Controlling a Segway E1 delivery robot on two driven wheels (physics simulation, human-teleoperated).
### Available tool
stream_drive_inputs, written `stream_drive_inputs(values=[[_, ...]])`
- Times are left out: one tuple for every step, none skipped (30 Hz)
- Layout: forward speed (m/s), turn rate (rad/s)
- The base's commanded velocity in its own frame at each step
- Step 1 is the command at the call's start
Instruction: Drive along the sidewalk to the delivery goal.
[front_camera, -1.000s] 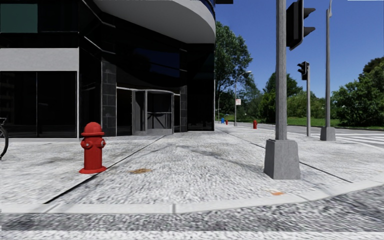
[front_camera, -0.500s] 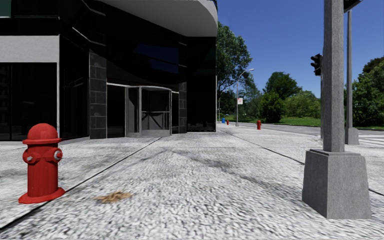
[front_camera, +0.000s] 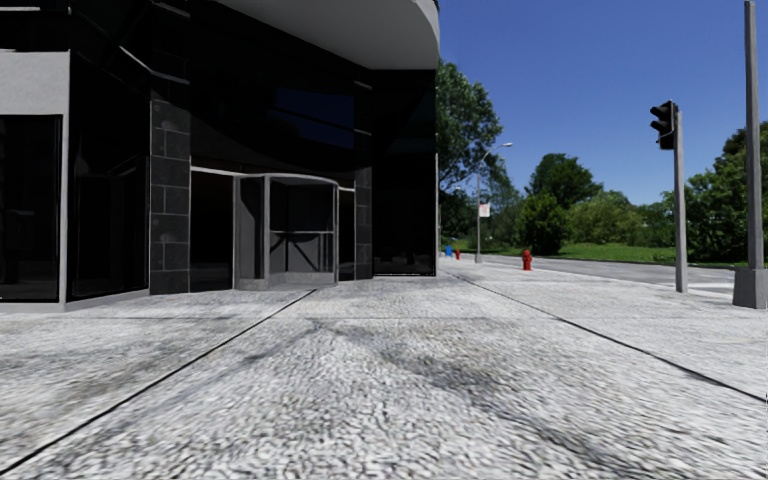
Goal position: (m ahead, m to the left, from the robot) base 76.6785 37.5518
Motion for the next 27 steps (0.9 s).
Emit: stream_drive_inputs(values=[[2.0, 0.0], [2.0, 0.0], [2.0, -0.07], [2.0, -0.29], [2.0, -0.29], [2.0, -0.45], [2.0, -0.53], [2.0, -0.56], [2.0, -0.59], [2.0, -0.59], [2.0, -0.6], [2.0, -0.61], [2.0, -0.63], [2.0, -0.69], [2.0, -0.79], [2.0, -0.83], [2.0, -0.85], [2.0, -0.85], [2.0, -0.85], [2.0, -0.85], [2.0, -0.85], [2.0, -0.85], [2.0, -0.84], [2.0, -0.36], [2.0, -0.36], [2.0, -0.13], [2.0, -0.02]])
